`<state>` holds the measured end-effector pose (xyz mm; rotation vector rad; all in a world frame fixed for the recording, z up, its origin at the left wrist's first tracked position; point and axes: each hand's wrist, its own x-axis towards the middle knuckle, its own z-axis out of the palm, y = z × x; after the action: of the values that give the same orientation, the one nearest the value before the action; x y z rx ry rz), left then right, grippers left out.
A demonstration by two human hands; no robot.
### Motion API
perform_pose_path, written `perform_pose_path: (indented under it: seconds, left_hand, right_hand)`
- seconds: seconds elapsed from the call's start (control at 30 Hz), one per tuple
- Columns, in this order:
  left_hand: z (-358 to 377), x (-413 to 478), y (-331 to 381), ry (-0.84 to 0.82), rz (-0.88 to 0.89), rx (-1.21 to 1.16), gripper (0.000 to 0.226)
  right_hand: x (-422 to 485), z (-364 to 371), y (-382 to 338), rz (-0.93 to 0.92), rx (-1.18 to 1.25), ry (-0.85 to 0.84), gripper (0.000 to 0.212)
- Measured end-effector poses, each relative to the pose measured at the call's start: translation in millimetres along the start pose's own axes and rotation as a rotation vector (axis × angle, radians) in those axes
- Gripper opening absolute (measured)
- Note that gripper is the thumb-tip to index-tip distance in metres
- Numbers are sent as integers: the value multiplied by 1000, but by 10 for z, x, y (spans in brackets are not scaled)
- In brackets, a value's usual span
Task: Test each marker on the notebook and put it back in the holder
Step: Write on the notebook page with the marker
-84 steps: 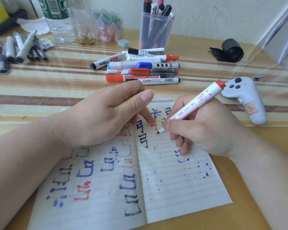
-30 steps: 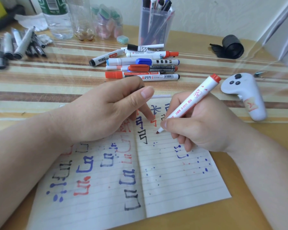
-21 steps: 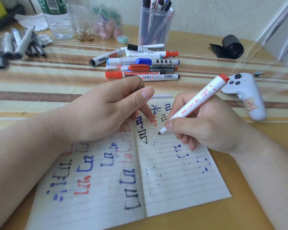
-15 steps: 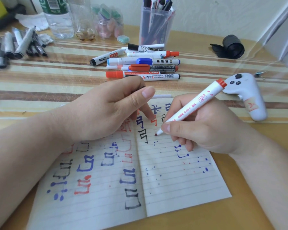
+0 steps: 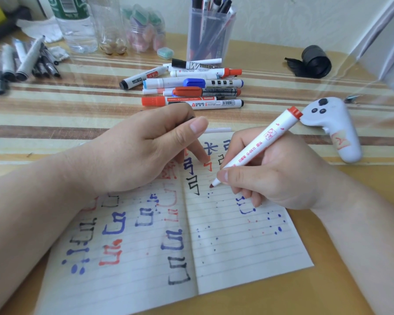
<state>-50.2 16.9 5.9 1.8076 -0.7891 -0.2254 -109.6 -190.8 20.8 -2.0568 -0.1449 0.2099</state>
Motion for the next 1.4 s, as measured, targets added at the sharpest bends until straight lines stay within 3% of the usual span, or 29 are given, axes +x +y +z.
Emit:
perform_pose_path:
  seconds: [0.4,0.83,1.0,1.13,1.27,1.4]
  left_hand:
    - [-18,6,-46,-24,-13,5,24]
    - [-22,-16,-56,-26,21,55,23]
    - [-52,4,-39,-37,8,127,27]
    - [-103,38,-63,-71,46,292,45]
    - [-102,51,-78,-26,181,430,40]
    - [-126,77,-70,-67,262,405,32]
  right_hand:
    - [10,15,-61,80,-35,82,18]
    - [-14,12,-139,173,-144,59,24]
    - [7,-4,-87,114,-132,9,14]
    - [11,-46,28,-19,92,-54,12]
    - [67,-88,128,-52,292,12,10]
    - [112,-41,141,-132,391,67,9]
